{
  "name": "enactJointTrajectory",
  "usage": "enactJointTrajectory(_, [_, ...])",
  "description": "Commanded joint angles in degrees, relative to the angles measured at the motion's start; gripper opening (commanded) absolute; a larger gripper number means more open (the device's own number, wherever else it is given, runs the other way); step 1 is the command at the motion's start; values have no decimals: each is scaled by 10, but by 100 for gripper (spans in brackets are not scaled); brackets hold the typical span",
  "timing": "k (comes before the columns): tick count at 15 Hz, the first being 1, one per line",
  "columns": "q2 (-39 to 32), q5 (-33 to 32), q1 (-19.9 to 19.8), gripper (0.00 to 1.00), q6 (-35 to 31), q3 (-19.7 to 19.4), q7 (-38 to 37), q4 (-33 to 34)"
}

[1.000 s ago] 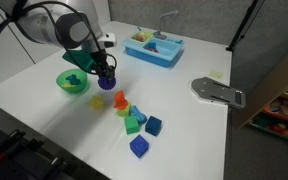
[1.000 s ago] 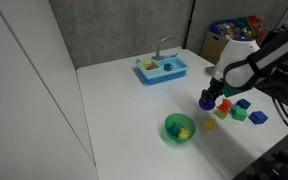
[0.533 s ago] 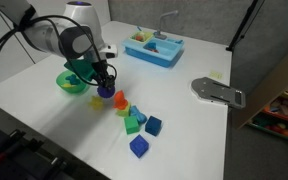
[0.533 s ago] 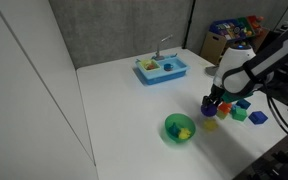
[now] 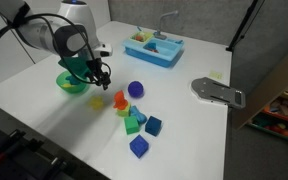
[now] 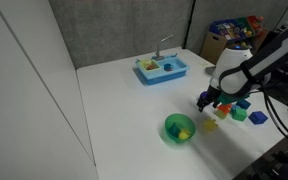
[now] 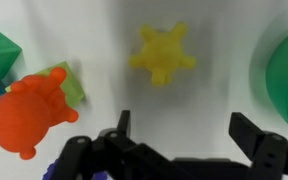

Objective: Remove the purple ball from the bowl and put it on the table

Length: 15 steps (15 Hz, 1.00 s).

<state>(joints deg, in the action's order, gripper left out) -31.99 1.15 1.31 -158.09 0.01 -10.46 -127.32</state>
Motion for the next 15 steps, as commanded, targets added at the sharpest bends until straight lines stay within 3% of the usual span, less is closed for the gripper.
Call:
enactJointTrajectory(1, [40,29,-9,100,34,25,27,-18])
enactJointTrajectory(7, [102,85,-13,100,122,61,53,-28])
enactJointTrajectory(15, [210,49,20,100,221,28,-8,-38])
